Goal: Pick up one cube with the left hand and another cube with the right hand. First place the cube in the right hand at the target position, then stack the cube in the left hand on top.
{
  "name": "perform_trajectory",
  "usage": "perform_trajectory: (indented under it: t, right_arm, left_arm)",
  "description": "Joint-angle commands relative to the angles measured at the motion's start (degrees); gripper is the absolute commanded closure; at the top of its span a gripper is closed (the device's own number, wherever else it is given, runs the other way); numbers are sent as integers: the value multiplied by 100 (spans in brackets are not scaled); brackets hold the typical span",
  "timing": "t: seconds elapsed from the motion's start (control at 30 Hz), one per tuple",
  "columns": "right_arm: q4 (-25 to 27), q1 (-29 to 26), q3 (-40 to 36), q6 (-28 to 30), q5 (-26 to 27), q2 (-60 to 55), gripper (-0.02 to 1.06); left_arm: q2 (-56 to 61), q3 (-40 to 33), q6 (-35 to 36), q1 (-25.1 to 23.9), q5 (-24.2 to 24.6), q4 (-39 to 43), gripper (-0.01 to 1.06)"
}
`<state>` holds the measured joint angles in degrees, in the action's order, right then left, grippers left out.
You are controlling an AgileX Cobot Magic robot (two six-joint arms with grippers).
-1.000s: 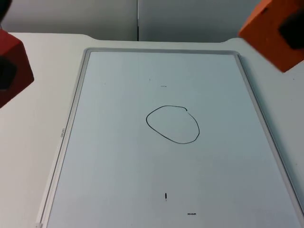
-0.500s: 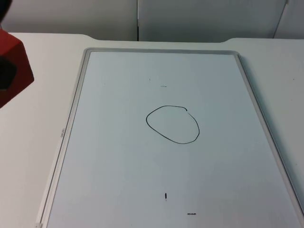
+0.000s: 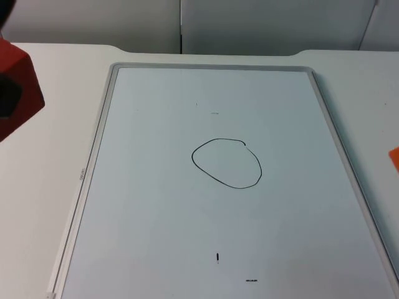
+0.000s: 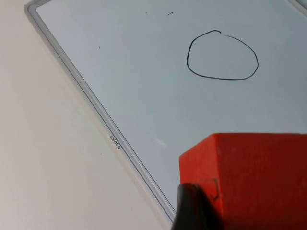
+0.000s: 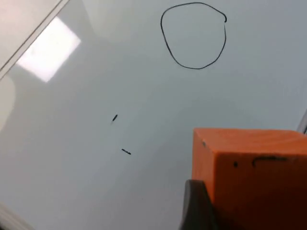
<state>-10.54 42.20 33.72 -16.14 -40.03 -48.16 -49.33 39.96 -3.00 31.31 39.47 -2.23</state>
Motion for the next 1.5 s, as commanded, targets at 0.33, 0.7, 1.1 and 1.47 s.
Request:
perform_trajectory:
  t: [0.33,0.7,1.1,1.47]
  right_arm:
    - [-725,28,1252,-306,455,-2585,105]
    - [-700,-44,3343,335,170,-4758,105]
    - [565,-752,4202,1506,100,-6132,105]
    - [481,-752,4342,1439,500,-6942,105]
  left_arm:
    - [21,-1,6,50,-120,-46,102]
    - [21,-1,16,50,-119,-61,102]
    - [21,-1,16,50,-119,-72,102]
    - [21,-1,16,50,-119,-83,102]
